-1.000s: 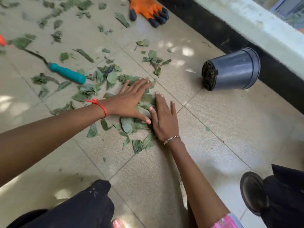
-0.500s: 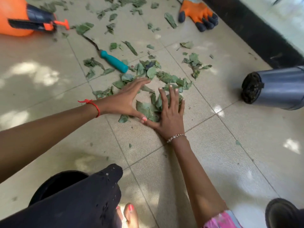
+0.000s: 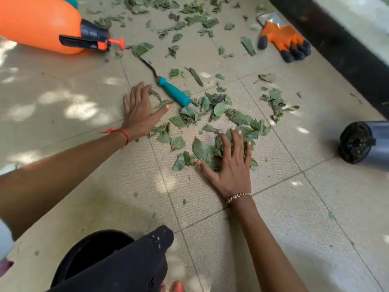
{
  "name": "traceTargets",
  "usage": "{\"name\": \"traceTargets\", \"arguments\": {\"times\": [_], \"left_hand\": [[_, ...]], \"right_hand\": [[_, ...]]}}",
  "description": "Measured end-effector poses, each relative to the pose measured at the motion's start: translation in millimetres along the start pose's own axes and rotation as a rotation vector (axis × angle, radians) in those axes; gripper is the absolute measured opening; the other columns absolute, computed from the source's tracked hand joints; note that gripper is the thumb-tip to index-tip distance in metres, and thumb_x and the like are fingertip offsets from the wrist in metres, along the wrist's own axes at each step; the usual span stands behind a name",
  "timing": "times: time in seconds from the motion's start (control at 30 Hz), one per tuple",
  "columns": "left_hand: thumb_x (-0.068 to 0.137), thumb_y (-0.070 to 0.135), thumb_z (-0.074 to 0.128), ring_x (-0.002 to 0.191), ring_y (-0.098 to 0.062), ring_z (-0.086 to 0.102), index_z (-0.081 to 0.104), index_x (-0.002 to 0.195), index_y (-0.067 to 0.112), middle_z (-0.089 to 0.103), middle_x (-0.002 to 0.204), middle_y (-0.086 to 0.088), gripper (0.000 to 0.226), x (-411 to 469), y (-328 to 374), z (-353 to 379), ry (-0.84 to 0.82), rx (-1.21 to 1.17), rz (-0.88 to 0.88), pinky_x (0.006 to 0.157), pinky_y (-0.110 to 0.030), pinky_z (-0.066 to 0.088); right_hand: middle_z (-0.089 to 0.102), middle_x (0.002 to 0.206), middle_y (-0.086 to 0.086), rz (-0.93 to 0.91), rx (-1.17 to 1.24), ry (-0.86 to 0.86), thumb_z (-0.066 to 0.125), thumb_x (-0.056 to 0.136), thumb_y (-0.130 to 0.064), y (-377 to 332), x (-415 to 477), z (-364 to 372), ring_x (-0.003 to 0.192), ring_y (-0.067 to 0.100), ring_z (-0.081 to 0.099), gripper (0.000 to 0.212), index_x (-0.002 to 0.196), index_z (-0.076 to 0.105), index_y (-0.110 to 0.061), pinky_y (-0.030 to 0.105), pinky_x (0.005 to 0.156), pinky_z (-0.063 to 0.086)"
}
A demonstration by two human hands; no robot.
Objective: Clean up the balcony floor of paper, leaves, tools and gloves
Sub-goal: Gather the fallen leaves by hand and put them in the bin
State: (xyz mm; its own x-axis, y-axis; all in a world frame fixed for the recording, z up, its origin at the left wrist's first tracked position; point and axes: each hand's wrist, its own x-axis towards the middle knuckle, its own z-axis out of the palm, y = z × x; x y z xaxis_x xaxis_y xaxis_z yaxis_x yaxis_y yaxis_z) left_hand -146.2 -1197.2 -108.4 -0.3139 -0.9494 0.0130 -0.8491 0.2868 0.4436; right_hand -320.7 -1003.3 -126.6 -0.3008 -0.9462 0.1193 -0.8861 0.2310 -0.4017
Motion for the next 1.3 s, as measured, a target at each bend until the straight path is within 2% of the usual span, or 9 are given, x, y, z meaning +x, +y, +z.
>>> {"name": "traceTargets", "arguments": {"times": [0.1, 0.27, 0.37, 0.43, 0.53, 0.6, 0.8, 1.07, 1.3], "left_hand": [[0.093, 0.05, 0.044, 0.146, -0.019, -0.001, 0.011, 0.15, 0.016, 0.0, 0.159, -0.004, 0.073, 10.4, -11.5, 0.2, -0.199, -0.036, -0.037, 0.116, -0.043, -0.008], [0.089, 0.051, 0.045, 0.143, -0.018, 0.016, 0.034, 0.14, 0.017, 0.022, 0.153, 0.0, 0.062, -6.7, -21.6, 2.5, -0.27, -0.138, 0.184, 0.119, -0.047, 0.004], [0.082, 0.053, 0.045, 0.13, -0.01, 0.034, 0.041, 0.13, 0.021, 0.038, 0.135, 0.003, 0.058, -21.3, -14.2, -1.5, -0.279, -0.309, 0.325, 0.113, -0.025, 0.024], [0.081, 0.05, 0.046, 0.126, -0.007, 0.035, 0.04, 0.131, 0.016, 0.038, 0.131, 0.003, 0.06, -21.2, -11.1, -2.5, -0.202, -0.363, 0.334, 0.107, -0.013, 0.023], [0.083, 0.051, 0.044, 0.137, -0.012, 0.023, 0.034, 0.139, 0.012, 0.028, 0.148, -0.005, 0.069, -11.0, -11.3, 0.6, -0.121, -0.27, 0.243, 0.116, -0.031, 0.012], [0.084, 0.055, 0.037, 0.144, -0.017, 0.012, 0.025, 0.145, 0.014, 0.015, 0.157, -0.005, 0.075, -10.5, -10.3, 5.6, -0.223, -0.149, 0.178, 0.119, -0.039, 0.0], [0.088, 0.058, 0.025, 0.146, -0.017, 0.001, 0.02, 0.147, 0.013, 0.002, 0.159, -0.003, 0.074, -42.8, 9.8, 28.7, -0.223, -0.009, 0.242, 0.117, -0.038, -0.007], [0.098, 0.035, 0.035, 0.145, -0.015, 0.011, 0.033, 0.141, 0.011, 0.019, 0.156, -0.005, 0.05, -64.4, 57.7, 49.8, -0.185, -0.294, 0.21, 0.12, -0.04, 0.006], [0.092, 0.033, 0.042, 0.129, -0.005, 0.04, 0.047, 0.132, 0.016, 0.048, 0.138, 0.003, 0.043, -79.5, 91.9, 49.9, -0.227, -0.947, -0.021, 0.105, -0.015, 0.032]], "right_hand": [[0.015, 0.154, 0.01, -0.003, -0.008, -0.001, 0.028, 0.079, -0.073, 0.5, 0.4, 1.1, 0.144, 0.021, 0.006, 0.082, 0.143, 0.019, -0.023, 0.04, 0.115, -0.008], [0.018, 0.153, 0.011, -0.007, -0.021, 0.016, 0.03, 0.08, -0.072, 0.3, 1.1, 3.1, 0.144, 0.021, 0.007, 0.08, 0.141, 0.023, -0.021, 0.039, 0.116, -0.009], [0.021, 0.152, 0.012, -0.012, -0.005, 0.031, 0.033, 0.08, -0.07, -0.1, 0.5, 3.5, 0.144, 0.022, 0.009, 0.078, 0.14, 0.025, -0.02, 0.039, 0.116, -0.008], [0.023, 0.151, 0.013, -0.016, 0.014, 0.048, 0.034, 0.08, -0.069, -0.6, 0.4, 2.9, 0.143, 0.022, 0.01, 0.078, 0.14, 0.027, -0.019, 0.039, 0.116, -0.006], [0.024, 0.151, 0.013, -0.019, 0.021, 0.053, 0.035, 0.08, -0.068, -1.7, 0.6, 2.6, 0.143, 0.022, 0.009, 0.077, 0.139, 0.028, -0.019, 0.039, 0.116, -0.005], [0.022, 0.151, 0.012, -0.016, 0.023, 0.047, 0.034, 0.08, -0.068, -1.6, 0.7, 2.5, 0.143, 0.021, 0.008, 0.078, 0.139, 0.03, -0.018, 0.038, 0.116, -0.006], [0.022, 0.152, 0.012, -0.016, 0.006, 0.044, 0.032, 0.08, -0.069, -2.8, 0.5, 1.6, 0.143, 0.022, 0.007, 0.08, 0.14, 0.031, -0.016, 0.037, 0.116, -0.009], [0.014, 0.154, 0.012, -0.045, -0.088, -0.049, 0.039, 0.074, -0.078, -2.9, 1.1, 2.5, 0.144, 0.022, 0.002, 0.095, 0.144, 0.019, -0.017, 0.048, 0.116, -0.004], [0.012, 0.155, 0.011, -0.053, -0.105, -0.053, 0.042, 0.062, -0.086, -1.1, 0.8, 3.0, 0.144, 0.024, 0.004, 0.117, 0.146, 0.009, -0.012, 0.05, 0.116, 0.002]]}}
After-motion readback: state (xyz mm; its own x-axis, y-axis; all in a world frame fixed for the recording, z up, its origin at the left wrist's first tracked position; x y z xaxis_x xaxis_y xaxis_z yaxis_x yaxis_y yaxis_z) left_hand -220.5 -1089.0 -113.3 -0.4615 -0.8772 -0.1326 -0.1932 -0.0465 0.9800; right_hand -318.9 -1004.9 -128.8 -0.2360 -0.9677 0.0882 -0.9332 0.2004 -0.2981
